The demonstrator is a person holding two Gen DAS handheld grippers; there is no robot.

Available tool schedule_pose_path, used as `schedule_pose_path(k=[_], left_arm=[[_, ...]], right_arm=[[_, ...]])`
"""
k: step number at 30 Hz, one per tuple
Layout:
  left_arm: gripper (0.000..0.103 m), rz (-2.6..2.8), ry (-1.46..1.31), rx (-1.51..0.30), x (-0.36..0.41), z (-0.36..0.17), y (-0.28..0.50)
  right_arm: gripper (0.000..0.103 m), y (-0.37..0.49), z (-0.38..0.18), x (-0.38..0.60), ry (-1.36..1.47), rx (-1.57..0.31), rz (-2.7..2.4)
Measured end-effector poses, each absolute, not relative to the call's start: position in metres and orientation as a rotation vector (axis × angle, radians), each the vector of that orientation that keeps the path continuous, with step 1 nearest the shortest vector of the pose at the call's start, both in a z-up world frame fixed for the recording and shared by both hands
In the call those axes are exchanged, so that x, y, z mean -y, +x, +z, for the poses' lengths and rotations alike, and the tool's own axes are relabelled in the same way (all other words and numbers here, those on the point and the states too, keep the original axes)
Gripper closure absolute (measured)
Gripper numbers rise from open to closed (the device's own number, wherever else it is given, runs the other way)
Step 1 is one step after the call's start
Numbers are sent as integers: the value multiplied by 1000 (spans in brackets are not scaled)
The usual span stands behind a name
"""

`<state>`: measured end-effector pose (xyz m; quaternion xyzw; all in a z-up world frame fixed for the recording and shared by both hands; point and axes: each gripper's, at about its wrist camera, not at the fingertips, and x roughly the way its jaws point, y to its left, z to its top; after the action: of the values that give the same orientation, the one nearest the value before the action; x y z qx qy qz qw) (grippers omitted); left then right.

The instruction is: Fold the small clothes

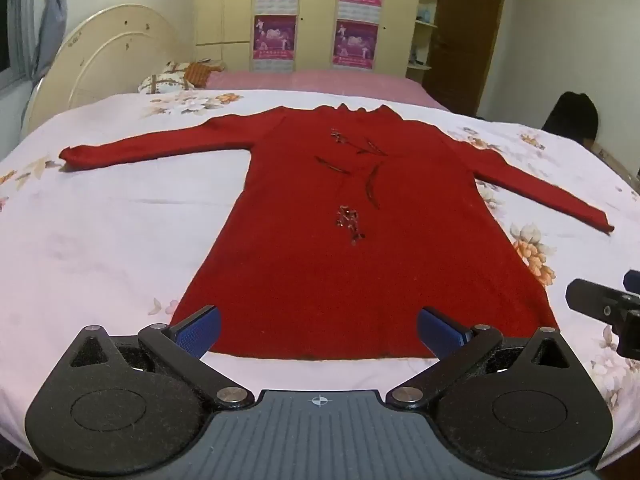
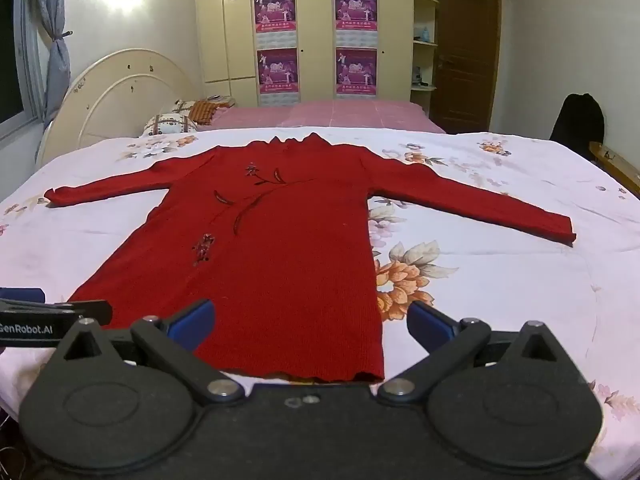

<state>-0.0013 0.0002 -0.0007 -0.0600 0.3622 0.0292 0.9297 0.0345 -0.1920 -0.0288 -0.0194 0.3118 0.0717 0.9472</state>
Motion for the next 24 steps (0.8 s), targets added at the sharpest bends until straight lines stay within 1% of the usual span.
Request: schedule_pose_path(k=[5,10,24], left_arm=[[0,68,-109,-796,2,2,9],[0,83,-101,-748,8,1,-4],[0,90,-90,-749,7,4,-4]], right_arm=[[1,33,-28,194,-29,-639,149],[1,32,-29,194,-38,-635,143],[1,28,-25,194,-38,-627,154]])
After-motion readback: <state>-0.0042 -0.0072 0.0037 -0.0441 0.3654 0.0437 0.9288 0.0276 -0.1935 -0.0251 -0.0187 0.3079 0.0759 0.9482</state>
